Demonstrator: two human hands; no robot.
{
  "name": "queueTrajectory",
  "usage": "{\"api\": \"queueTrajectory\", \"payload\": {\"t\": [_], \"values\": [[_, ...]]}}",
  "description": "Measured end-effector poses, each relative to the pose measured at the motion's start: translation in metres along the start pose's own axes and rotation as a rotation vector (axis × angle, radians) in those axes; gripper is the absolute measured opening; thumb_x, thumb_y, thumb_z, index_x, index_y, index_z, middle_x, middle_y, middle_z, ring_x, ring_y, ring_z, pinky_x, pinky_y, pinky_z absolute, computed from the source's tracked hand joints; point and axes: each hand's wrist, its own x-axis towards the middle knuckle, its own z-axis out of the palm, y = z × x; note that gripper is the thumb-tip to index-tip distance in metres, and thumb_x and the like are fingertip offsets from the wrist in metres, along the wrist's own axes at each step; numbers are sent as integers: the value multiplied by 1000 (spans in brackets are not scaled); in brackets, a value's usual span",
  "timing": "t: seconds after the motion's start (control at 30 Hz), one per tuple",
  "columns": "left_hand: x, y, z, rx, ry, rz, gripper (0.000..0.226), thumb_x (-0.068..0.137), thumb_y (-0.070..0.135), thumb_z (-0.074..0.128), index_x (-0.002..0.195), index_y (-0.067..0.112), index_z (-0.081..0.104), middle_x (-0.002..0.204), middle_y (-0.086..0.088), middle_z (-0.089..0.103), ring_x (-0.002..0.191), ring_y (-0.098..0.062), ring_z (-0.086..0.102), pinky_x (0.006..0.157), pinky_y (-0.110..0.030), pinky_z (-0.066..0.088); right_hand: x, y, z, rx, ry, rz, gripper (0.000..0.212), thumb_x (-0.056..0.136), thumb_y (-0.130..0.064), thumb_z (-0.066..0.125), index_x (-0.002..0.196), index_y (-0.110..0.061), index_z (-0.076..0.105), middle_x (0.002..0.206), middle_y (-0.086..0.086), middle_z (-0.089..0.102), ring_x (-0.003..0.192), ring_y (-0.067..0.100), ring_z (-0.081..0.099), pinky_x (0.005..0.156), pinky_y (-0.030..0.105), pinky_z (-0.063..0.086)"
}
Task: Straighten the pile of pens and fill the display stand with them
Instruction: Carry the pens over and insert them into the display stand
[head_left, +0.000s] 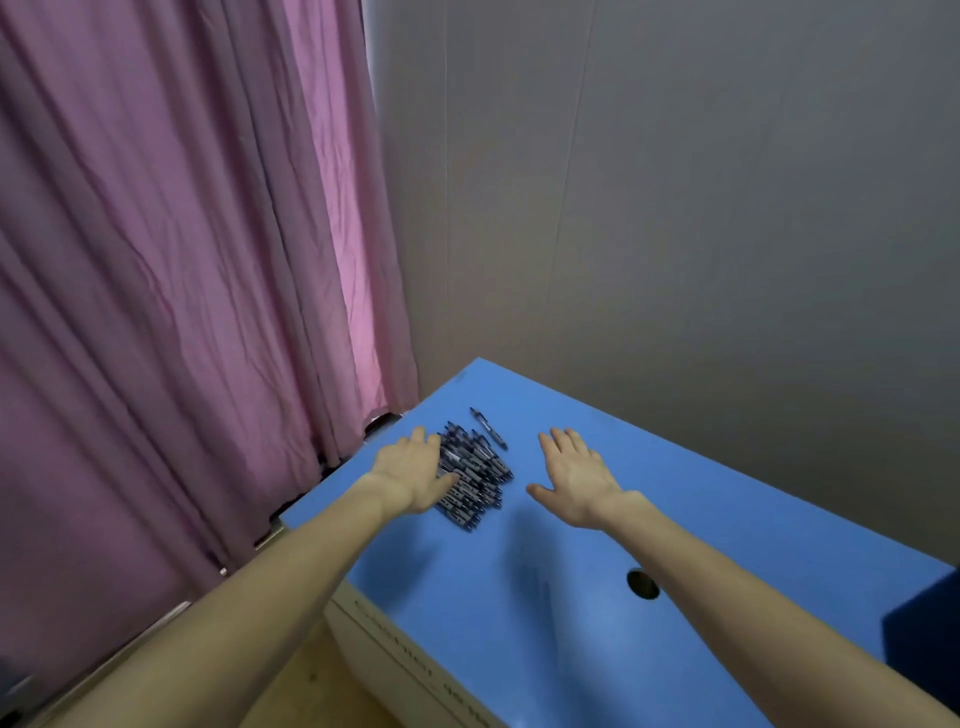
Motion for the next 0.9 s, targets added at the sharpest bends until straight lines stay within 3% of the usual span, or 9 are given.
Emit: {"api": "queueTrajectory", "payload": {"t": [0.1,0.23,0.37,0.5,0.63,0.77,0.9], "values": [[17,-16,13,-38,-50,-8,59,102,59,44,132,8,46,134,-12,43,112,-32,55,86,-45,49,29,-12,11,15,-57,-27,82,103,-48,48,162,-8,6,168,11,10,156,31,5,125,47,18],[46,-34,28,-52,-102,9,55,103,58,43,127,9,48,128,-11,47,107,-32,57,83,-44,47,73,-15,27,96,-92,-40,76,102,-42,52,159,-7,16,160,11,30,150,30,23,120,47,29],[90,-50,36,-4,-156,14,54,103,57,43,130,11,49,128,-9,50,113,-29,56,81,-39,43,128,-11,43,176,-114,-40,74,101,-38,54,158,-8,18,158,11,34,146,30,31,117,46,34],[140,-58,39,25,-231,14,58,105,57,39,139,11,46,133,-10,50,119,-30,55,92,-44,50,184,0,55,254,-151,-3,69,100,-36,56,156,-10,23,153,12,39,140,32,37,113,46,38],[190,-57,47,8,-266,39,59,105,56,37,142,11,45,136,-10,52,118,-31,56,94,-44,51,236,15,68,333,-177,32,54,100,-36,56,144,-13,37,139,12,49,125,32,49,102,46,46],[221,-50,56,-11,-286,51,53,106,55,37,134,11,48,130,-10,55,114,-31,57,93,-43,49,270,19,83,374,-158,93,51,102,-39,52,143,-11,42,139,13,52,128,32,50,103,45,46],[249,-51,65,-15,-304,67,58,104,54,41,143,11,42,137,-11,51,119,-32,55,97,-45,48,287,21,96,361,-158,136,36,102,-37,53,129,-12,55,128,9,56,117,29,55,95,40,49]]}}
